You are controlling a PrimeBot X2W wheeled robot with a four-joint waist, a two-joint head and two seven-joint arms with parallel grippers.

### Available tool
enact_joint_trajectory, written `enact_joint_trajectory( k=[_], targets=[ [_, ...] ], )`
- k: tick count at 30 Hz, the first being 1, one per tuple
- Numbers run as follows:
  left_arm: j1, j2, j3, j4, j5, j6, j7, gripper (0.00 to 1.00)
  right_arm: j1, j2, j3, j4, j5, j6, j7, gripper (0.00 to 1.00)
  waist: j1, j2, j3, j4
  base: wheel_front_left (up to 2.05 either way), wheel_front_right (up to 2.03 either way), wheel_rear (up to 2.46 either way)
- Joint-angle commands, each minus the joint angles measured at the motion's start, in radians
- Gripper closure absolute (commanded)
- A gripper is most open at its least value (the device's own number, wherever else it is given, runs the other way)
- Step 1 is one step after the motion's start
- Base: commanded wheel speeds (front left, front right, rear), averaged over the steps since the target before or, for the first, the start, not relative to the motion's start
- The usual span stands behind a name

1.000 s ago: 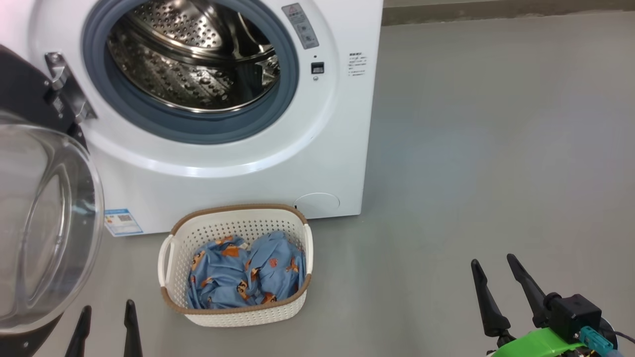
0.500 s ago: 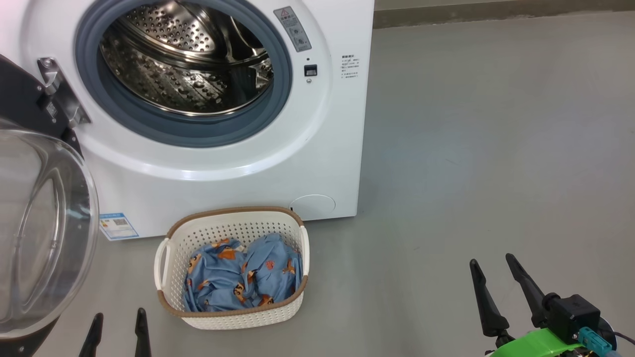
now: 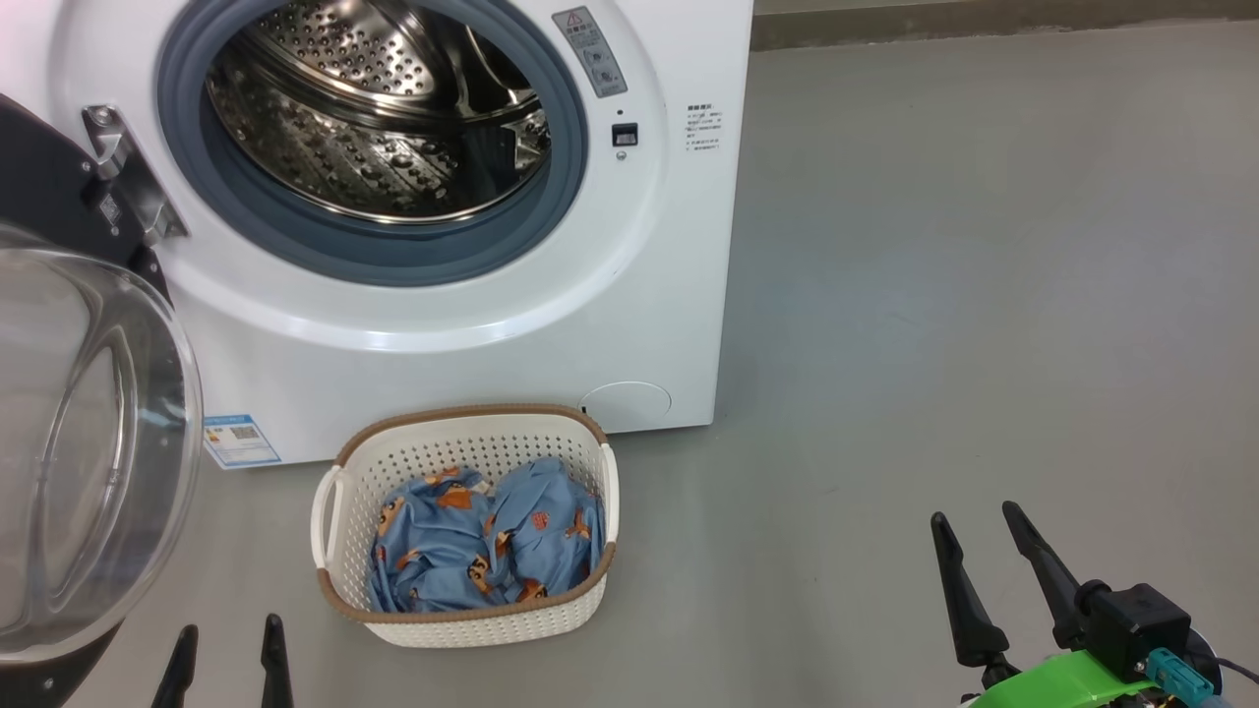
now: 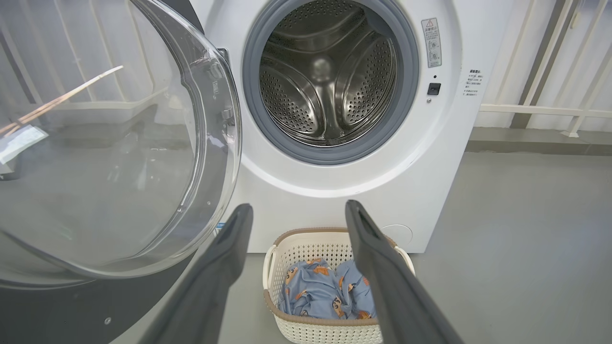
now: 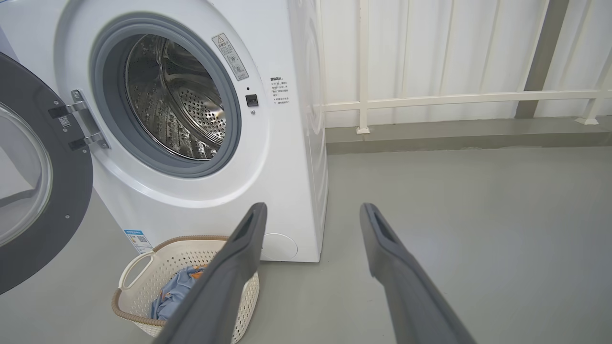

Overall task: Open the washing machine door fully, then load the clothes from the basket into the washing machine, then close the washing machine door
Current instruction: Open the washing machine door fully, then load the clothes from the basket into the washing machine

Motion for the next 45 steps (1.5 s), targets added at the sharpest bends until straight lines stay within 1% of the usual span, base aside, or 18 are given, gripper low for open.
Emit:
enact_joint_trajectory(
  k=[1,11,23,29,45],
  targets=[
    [-0.036,0.012,0.036,-0.017,0.0,-0.009,-0.008,0.0,-0.016,-0.002,0.023,-0.026,-0.012,0.002,-0.012,0.0,0.0,-0.0001,0.0,0.0,0.0,0.0,0.0],
    [-0.049,0.012,0.04,-0.002,-0.006,-0.018,-0.008,0.0,-0.021,-0.001,0.022,-0.027,-0.015,0.002,-0.012,0.0,0.0,-0.0001,0.011,0.006,0.56,-0.56,0.0],
    [-0.068,0.012,0.053,-0.008,-0.023,-0.015,-0.008,0.0,-0.027,0.0,0.019,-0.027,-0.011,0.002,-0.012,0.0,0.0,-0.0001,0.033,0.01,1.83,-1.8,-0.03],
    [-0.073,0.012,0.054,0.003,-0.022,-0.012,-0.008,0.0,-0.032,0.0,0.022,-0.026,-0.01,0.002,-0.012,0.0,0.0,-0.0001,0.04,0.011,1.23,-1.23,0.0],
    [-0.073,0.012,0.053,0.018,-0.031,-0.011,-0.008,0.0,-0.032,0.0,0.023,-0.019,-0.01,0.002,-0.012,0.0,0.0,-0.0001,0.036,0.01,0.16,-0.16,0.0]
  ],
)
